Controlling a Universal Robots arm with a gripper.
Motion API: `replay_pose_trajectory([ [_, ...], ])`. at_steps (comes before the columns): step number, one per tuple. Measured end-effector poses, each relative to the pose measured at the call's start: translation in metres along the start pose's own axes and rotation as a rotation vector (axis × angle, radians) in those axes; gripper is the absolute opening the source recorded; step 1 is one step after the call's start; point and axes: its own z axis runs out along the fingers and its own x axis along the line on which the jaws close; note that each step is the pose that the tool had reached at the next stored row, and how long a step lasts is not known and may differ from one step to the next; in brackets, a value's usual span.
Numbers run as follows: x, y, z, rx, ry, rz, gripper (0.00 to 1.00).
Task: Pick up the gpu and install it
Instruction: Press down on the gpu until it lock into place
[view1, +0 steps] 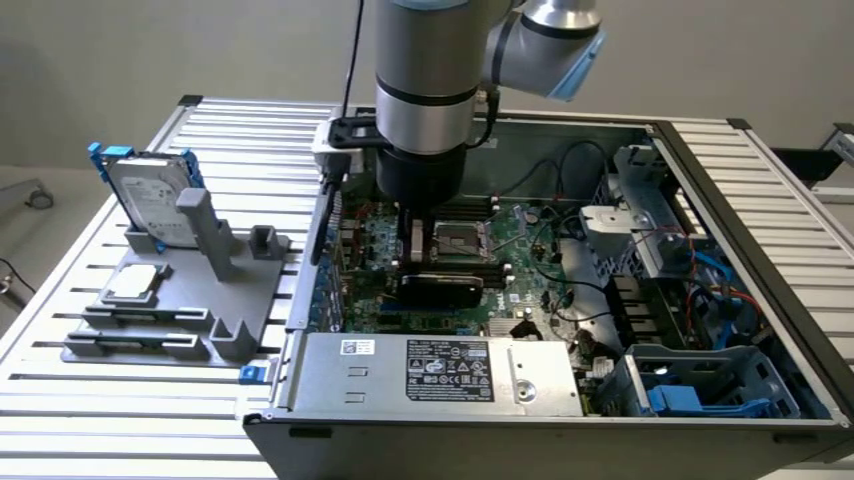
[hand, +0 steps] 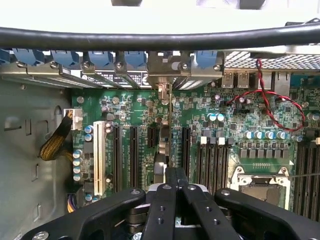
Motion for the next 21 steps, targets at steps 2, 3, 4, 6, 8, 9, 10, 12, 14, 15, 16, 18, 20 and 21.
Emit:
replay_pose_trajectory([
  [2, 0.0000, 0.0000, 0.0006, 0.0000, 0.0008, -0.001, 0.11],
  [3, 0.0000, 0.0000, 0.0008, -0.0002, 0.0013, -0.001, 0.11],
  [4, 0.0000, 0.0000, 0.0010, -0.0002, 0.0017, -0.001, 0.11],
  [6, 0.0001, 0.0000, 0.0016, -0.0002, 0.0024, -0.002, 0.11],
  [8, 0.0001, -0.0001, 0.0023, -0.0002, 0.0030, -0.002, 0.11],
  [9, 0.0001, -0.0001, 0.0027, -0.0002, 0.0033, -0.002, 0.11],
  [10, 0.0001, -0.0001, 0.0031, -0.0002, 0.0036, -0.003, 0.11],
  [12, 0.0001, -0.0002, 0.0040, 0.0000, 0.0037, -0.003, 0.11],
  [14, 0.0001, -0.0001, 0.0049, -0.0003, 0.0045, -0.003, 0.11],
  [15, 0.0002, -0.0001, 0.0053, -0.0005, 0.0049, -0.004, 0.11],
  [16, 0.0002, -0.0001, 0.0060, -0.0006, 0.0053, -0.004, 0.11],
  [18, 0.0002, -0.0001, 0.0068, -0.0006, 0.0057, -0.004, 0.11],
  [20, 0.0001, -0.0001, 0.0069, -0.0006, 0.0050, -0.004, 0.11],
  [21, -0.0001, -0.0001, 0.0057, -0.0006, 0.0039, -0.004, 0.11],
])
